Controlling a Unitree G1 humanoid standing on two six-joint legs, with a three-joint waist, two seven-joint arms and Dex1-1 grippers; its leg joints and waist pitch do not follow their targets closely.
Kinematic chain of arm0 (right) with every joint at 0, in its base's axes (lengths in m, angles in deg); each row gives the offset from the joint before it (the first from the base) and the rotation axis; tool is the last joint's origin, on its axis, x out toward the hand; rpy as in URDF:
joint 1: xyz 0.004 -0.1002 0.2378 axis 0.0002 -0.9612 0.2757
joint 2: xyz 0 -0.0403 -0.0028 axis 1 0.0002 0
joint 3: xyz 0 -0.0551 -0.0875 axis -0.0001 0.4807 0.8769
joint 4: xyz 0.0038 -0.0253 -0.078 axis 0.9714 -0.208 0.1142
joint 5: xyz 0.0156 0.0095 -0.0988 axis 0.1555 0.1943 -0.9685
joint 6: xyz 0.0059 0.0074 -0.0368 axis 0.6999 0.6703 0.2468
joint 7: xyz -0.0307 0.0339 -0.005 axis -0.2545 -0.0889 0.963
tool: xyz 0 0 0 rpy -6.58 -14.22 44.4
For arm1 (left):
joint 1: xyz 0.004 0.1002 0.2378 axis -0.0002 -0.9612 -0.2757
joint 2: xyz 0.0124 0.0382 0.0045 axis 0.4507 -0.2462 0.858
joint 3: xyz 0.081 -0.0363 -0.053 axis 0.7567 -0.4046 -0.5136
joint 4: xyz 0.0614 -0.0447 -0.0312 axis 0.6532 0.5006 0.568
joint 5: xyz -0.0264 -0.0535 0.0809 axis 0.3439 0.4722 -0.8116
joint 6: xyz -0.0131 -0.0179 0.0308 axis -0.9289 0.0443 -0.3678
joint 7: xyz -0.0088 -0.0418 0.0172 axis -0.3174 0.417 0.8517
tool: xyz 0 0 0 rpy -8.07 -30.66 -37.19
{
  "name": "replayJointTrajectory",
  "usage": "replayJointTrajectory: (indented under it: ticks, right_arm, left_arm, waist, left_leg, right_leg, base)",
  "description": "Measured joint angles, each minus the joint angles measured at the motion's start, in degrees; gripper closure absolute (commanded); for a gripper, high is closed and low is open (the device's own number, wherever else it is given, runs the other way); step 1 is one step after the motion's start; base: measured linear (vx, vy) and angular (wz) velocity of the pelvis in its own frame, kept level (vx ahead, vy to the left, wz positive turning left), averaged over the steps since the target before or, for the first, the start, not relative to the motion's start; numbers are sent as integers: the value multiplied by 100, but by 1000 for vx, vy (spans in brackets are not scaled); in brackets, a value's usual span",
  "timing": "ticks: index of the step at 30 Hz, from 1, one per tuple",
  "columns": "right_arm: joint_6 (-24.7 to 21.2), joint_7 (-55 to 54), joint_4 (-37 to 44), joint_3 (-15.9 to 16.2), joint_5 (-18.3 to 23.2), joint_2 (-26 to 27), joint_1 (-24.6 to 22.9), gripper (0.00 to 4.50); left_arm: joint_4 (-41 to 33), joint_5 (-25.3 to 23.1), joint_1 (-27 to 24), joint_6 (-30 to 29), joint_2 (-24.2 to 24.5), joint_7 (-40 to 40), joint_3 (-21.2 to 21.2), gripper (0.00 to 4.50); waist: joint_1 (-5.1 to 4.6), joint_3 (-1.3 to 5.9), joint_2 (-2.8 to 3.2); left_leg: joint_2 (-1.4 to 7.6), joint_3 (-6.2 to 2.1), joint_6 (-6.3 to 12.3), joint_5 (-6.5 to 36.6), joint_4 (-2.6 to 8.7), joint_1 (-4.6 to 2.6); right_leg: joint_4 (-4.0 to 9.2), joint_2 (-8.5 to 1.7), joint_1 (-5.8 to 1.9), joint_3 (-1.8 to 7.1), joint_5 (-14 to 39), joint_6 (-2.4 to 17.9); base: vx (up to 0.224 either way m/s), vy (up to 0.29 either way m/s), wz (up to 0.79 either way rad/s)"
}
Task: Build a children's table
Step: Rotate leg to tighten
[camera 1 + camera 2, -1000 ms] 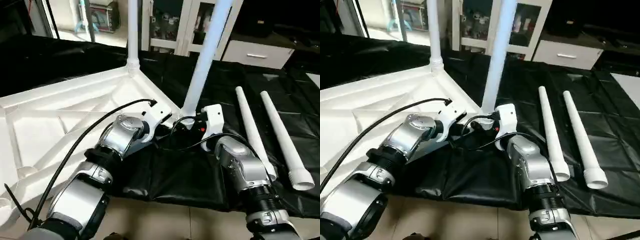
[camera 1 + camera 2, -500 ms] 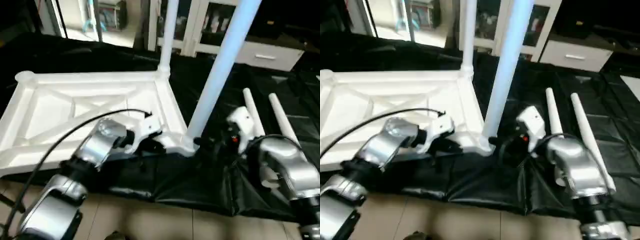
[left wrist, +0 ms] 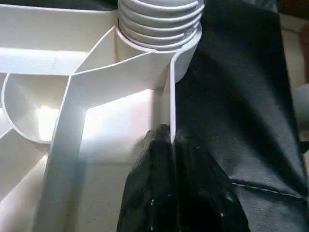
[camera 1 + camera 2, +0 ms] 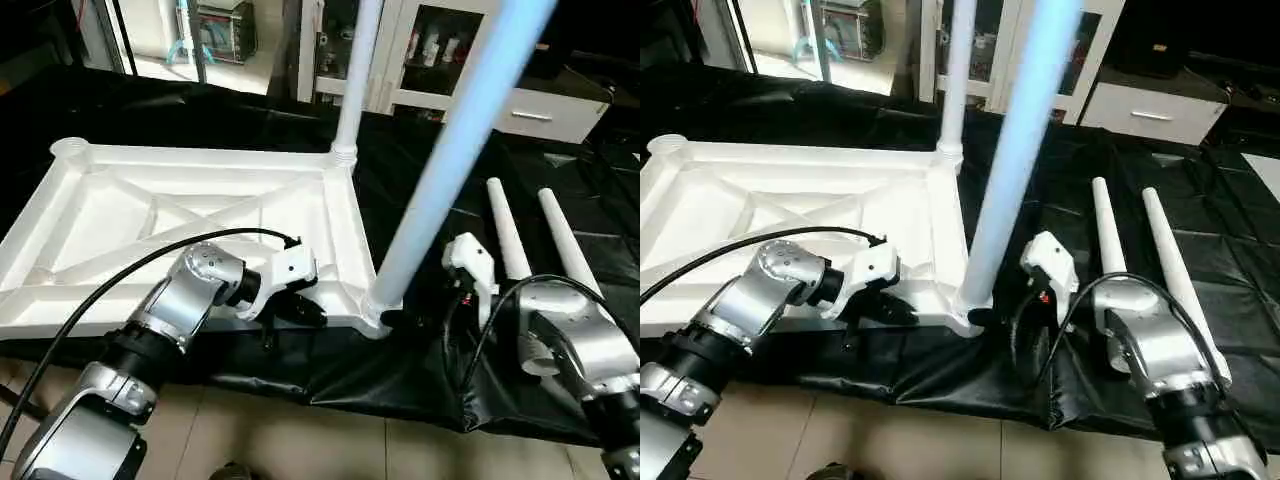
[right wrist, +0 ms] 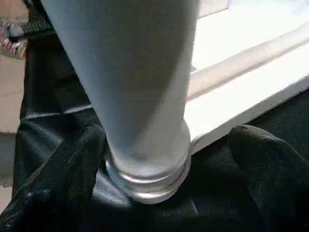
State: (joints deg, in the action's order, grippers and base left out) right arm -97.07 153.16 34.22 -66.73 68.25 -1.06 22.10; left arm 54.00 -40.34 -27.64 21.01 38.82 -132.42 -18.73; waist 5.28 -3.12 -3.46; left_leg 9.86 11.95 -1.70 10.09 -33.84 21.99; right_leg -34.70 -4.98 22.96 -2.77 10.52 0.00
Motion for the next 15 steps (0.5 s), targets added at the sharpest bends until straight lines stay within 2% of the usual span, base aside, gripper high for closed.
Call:
replayJointTrajectory:
  ticks: [3, 4, 9, 11, 15]
  right_arm:
    - [133, 42, -150, 47, -40, 58, 122, 7]
    - [185, 61, -179, 76, -57, 59, 135, 24]
    - [249, 255, -214, 279, -205, 53, 173, 47]
    - [255, 320, -217, 362, -209, 52, 173, 76]
    - [377, 362, -347, 416, -237, 60, 182, 99]
  left_arm:
    - [-15, 1, -5, -21, 17, -2, 5, 450]
    - [-20, 1, -5, -27, 21, -2, 10, 450]
    - [-56, 4, -5, -46, 31, -6, 42, 450]
    - [-62, 5, -5, -55, 38, -9, 44, 450]
    - [-66, 9, -5, -79, 41, -11, 49, 450]
  waist:
    - [-6, 1, -4]
    - [-6, 1, -5]
    - [1, 1, -5]
    - [-1, 1, -5]
    - [-1, 1, -5]
  left_leg:
    - [1, 0, -1, 0, -7, -2]
    - [1, 0, -1, 0, -8, -2]
    - [1, 0, 0, 0, -10, -1]
    - [1, 0, 0, 0, -11, -1]
    - [1, 0, 0, -1, -15, -2]
  right_leg:
    - [-11, 0, 1, 0, 0, 0]
    - [-13, -1, 1, 0, 0, 0]
    - [-16, -1, 1, 1, 0, 0]
    - [-16, -1, 2, 1, 0, 0]
    - [-21, -2, 2, 1, 0, 0]
  base:
    - [0, 0, 0]
    - [0, 0, 0]
    - [0, 0, 0]
    - [0, 0, 0]
    - [0, 0, 0]
